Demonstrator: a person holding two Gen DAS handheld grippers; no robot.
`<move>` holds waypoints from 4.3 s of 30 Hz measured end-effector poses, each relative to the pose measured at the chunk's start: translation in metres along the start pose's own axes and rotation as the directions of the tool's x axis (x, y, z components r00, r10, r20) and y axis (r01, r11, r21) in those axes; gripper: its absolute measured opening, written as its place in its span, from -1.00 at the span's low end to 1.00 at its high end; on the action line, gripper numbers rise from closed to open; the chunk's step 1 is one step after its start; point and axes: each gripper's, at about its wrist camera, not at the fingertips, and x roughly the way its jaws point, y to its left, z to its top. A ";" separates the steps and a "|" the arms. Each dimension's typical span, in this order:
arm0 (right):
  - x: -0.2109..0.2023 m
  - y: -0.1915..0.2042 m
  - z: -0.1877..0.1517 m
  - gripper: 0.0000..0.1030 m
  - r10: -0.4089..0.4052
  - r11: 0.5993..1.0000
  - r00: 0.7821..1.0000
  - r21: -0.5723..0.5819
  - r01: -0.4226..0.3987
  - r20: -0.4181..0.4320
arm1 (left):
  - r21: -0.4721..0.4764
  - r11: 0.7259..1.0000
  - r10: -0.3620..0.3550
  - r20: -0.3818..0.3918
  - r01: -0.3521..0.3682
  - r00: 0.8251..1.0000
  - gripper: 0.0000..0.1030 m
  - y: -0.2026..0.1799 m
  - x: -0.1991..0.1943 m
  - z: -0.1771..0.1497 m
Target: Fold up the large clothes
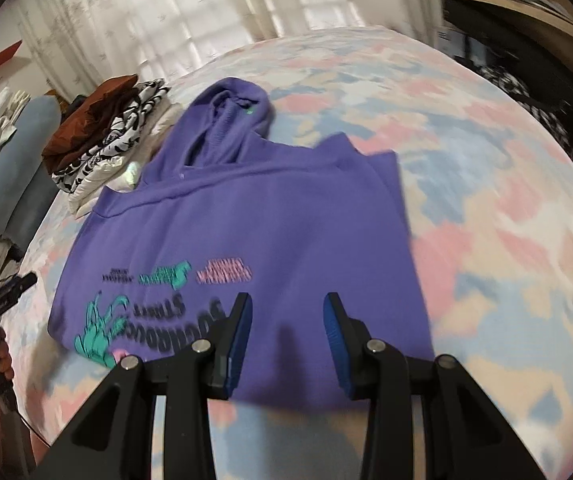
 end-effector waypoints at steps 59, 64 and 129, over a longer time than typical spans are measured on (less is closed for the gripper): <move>0.026 0.031 0.160 -0.75 0.375 0.909 0.893 -0.286 -0.302 0.250 | 0.044 0.934 -0.358 0.132 0.356 0.924 -0.90 -0.061 0.055 0.094; 0.025 0.030 0.070 -0.44 0.274 0.921 0.957 -0.312 -0.233 0.096 | -0.007 0.944 -0.330 0.028 0.330 0.944 -0.91 -0.025 0.034 0.016; 0.037 0.108 0.010 -0.68 0.133 0.988 0.976 -0.098 -0.118 0.169 | -0.052 0.958 -0.282 0.019 0.282 0.959 -0.66 -0.127 -0.001 -0.014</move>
